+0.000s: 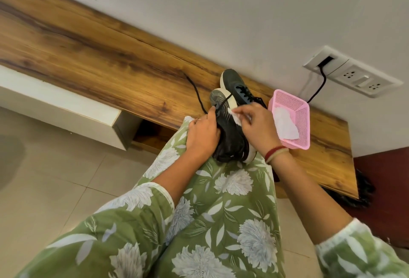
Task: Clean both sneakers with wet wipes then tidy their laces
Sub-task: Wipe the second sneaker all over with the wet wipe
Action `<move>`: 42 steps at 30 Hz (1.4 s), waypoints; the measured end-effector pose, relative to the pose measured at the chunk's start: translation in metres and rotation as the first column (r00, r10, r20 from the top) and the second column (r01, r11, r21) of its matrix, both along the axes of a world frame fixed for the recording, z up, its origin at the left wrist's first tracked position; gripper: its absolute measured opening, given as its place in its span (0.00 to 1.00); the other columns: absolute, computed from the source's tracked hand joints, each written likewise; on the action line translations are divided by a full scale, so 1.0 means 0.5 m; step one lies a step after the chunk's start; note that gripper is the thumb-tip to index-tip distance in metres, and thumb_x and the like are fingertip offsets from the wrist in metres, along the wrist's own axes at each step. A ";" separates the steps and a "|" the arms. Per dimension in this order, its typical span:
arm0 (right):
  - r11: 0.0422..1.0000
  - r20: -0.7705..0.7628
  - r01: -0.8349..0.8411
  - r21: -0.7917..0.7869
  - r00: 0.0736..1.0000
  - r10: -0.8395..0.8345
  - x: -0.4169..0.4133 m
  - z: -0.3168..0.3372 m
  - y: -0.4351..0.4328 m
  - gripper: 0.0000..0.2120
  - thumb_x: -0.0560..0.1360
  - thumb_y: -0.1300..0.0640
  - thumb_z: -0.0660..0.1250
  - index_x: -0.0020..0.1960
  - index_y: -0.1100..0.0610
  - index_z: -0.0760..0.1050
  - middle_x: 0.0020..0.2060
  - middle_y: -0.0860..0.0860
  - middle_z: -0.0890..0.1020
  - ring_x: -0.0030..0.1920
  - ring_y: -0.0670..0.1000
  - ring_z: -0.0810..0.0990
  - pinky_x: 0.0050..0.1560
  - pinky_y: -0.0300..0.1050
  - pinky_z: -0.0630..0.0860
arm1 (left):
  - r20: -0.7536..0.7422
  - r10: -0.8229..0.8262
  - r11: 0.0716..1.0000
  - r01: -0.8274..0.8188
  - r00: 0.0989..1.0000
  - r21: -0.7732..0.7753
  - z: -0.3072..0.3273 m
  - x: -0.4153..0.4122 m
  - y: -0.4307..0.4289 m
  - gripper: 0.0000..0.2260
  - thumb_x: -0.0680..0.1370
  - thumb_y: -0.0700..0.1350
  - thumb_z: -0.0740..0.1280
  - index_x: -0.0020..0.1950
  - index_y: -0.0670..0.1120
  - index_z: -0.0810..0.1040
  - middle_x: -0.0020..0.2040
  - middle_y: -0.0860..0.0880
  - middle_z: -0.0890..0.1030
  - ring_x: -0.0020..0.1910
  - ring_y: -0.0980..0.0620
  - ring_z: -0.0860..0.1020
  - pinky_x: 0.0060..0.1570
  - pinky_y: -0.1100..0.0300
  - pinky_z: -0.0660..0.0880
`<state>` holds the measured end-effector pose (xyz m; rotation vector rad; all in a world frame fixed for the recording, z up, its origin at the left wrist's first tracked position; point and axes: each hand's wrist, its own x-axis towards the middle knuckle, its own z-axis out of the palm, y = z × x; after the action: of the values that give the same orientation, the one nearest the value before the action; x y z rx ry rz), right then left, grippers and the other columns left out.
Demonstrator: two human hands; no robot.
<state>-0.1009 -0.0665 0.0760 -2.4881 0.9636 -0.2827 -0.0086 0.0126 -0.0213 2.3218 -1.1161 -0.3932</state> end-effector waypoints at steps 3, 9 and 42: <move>0.996 -0.141 -0.069 -0.052 0.988 0.061 0.049 -0.031 -0.033 0.12 0.76 0.63 0.62 0.54 0.56 0.81 0.50 0.55 0.79 0.52 0.54 0.77 0.55 0.48 0.73 | 0.008 0.003 1.000 -0.003 1.000 -0.008 0.001 0.000 0.001 0.28 0.77 0.43 0.60 0.76 0.43 0.55 0.58 0.43 0.79 0.56 0.44 0.77 0.55 0.51 0.70; 0.945 -0.332 -0.245 -0.217 0.929 0.165 0.017 -0.065 0.002 0.15 0.76 0.65 0.60 0.59 0.57 0.78 0.49 0.57 0.77 0.51 0.59 0.73 0.50 0.54 0.73 | 0.068 0.021 1.000 -0.019 0.997 -0.017 -0.006 -0.004 0.001 0.31 0.77 0.43 0.61 0.77 0.42 0.51 0.57 0.43 0.79 0.55 0.45 0.78 0.53 0.53 0.69; 0.945 -0.385 -0.231 0.230 0.871 0.306 0.013 0.028 -0.037 0.09 0.75 0.63 0.66 0.51 0.55 0.82 0.48 0.51 0.83 0.49 0.47 0.79 0.55 0.40 0.73 | 0.087 0.003 0.999 -0.007 0.996 0.044 0.003 -0.005 0.004 0.27 0.76 0.42 0.61 0.74 0.45 0.57 0.55 0.45 0.80 0.55 0.45 0.77 0.54 0.52 0.69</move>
<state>-0.0944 -0.0848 0.0901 -2.5200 0.7348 0.4267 -0.0110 0.0147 -0.0200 2.3996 -1.1535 -0.3208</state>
